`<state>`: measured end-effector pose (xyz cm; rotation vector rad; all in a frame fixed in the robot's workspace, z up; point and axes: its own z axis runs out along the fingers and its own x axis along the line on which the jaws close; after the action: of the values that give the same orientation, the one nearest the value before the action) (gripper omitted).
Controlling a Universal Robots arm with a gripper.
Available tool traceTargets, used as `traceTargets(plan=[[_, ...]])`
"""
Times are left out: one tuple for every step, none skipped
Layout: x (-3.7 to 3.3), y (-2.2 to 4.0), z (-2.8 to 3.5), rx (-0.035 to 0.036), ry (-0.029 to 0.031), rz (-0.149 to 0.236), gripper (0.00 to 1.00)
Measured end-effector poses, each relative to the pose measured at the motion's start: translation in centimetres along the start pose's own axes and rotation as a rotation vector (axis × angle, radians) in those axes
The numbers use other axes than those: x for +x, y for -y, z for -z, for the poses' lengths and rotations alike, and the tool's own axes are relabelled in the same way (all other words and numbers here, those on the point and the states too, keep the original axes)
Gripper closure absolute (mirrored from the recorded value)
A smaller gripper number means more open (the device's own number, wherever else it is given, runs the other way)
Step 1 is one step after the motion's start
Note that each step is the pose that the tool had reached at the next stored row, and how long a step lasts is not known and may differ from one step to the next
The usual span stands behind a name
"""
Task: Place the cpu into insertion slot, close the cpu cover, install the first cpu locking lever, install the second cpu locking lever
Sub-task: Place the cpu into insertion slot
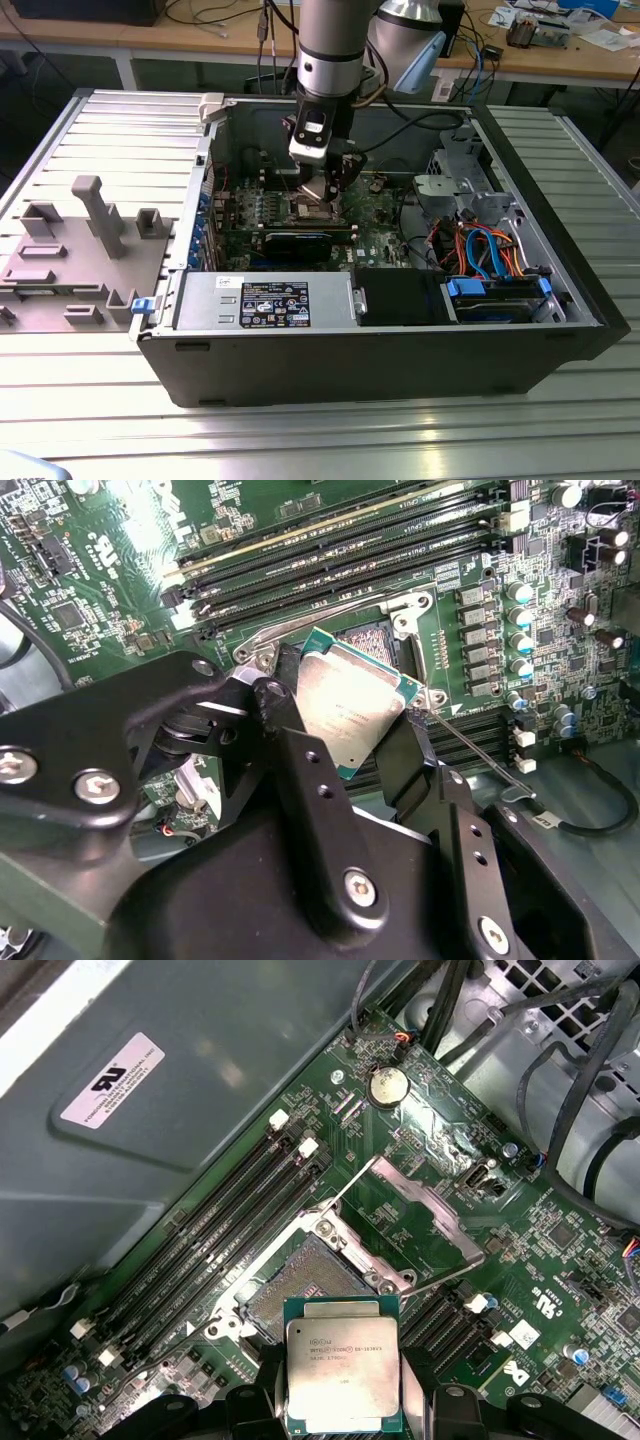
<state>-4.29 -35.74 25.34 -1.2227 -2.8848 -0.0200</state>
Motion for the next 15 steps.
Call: traceTargets(plan=[[0.0,0.0,-0.01,0.0,0.0,0.0,0.45],[0.0,0.0,-0.02,0.0,0.0,-0.001,0.45],[0.0,0.0,-0.03,0.0,0.0,-0.002,0.45],[0.0,0.0,-0.16,-0.0001,0.0,-0.007,0.45],[0.0,0.0,-0.24,0.0,0.0001,-0.009,0.45],[0.0,0.0,-0.24,-0.0001,0.0001,-0.01,0.45],[0.0,0.0,-0.24,-0.0001,0.0,-0.01,0.45],[0.0,0.0,-0.24,-0.0001,0.0001,-0.01,0.45],[0.0,0.0,-0.25,-0.0001,0.0001,-0.01,0.45],[0.0,0.0,-0.25,-0.0001,0.0001,-0.01,0.45],[0.0,0.0,-0.25,-0.0001,0.0001,-0.01,0.45],[0.0,0.0,-0.26,-0.0001,0.0,-0.01,0.45],[0.0,0.0,-0.27,-0.0002,0.0001,-0.01,0.45],[0.0,0.0,-0.27,-0.0001,0.0001,-0.011,0.45],[0.0,0.0,-0.27,-0.0001,0.0001,-0.012,0.45]])
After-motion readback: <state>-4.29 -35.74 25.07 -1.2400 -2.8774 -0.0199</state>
